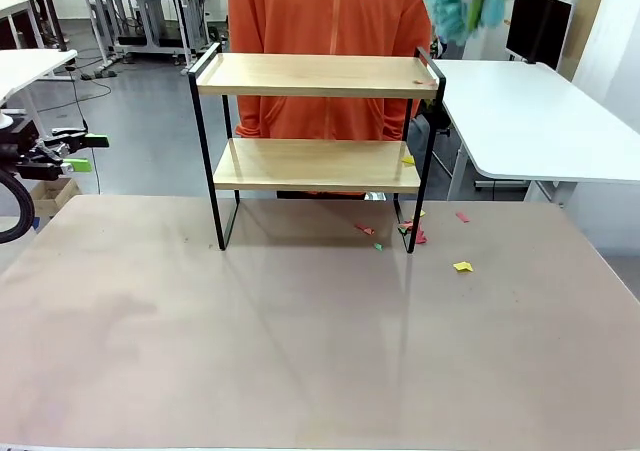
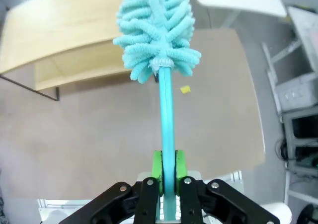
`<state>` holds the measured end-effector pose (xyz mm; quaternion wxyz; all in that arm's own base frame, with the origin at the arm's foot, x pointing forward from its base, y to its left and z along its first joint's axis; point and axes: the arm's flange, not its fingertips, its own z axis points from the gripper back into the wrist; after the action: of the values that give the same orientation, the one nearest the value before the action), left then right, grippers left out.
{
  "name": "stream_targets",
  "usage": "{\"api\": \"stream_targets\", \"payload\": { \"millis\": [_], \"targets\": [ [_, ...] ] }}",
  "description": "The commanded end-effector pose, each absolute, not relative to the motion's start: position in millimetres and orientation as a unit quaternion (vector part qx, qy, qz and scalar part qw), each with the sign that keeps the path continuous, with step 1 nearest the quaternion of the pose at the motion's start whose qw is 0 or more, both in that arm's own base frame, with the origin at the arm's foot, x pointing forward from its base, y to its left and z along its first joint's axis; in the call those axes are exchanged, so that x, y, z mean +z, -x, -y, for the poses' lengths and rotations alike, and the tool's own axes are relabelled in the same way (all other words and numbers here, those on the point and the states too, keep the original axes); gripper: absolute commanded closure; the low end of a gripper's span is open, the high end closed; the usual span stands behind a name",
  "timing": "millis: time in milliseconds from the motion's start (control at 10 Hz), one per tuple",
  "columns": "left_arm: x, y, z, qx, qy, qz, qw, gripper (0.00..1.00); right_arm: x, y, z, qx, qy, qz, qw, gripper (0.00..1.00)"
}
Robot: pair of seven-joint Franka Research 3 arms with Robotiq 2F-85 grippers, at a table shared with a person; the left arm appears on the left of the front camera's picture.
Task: Clean the shelf.
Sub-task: Clean the specific section of the Shelf indicated by the human with the Duster.
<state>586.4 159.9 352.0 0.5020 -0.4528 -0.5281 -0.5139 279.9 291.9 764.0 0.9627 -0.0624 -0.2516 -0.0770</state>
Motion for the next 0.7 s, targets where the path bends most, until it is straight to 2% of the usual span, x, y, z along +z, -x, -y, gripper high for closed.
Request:
{"api": "stream_targets", "payload": {
  "millis": [0, 300, 600],
  "targets": [
    [354, -586, -160, -0.515, 0.452, 0.528, 0.501, 0.00, 758, -279, -285, 0.007, -0.007, 0.255, 0.967, 0.87],
    [354, -586, -160, -0.515, 0.452, 0.528, 0.501, 0.00, 747, -259, -282, 0.164, -0.104, 0.191, 0.962, 0.87],
    [354, -586, -160, -0.515, 0.452, 0.528, 0.501, 0.00, 725, -237, -283, 0.269, -0.114, 0.093, 0.952, 0.87]
  ]
}}
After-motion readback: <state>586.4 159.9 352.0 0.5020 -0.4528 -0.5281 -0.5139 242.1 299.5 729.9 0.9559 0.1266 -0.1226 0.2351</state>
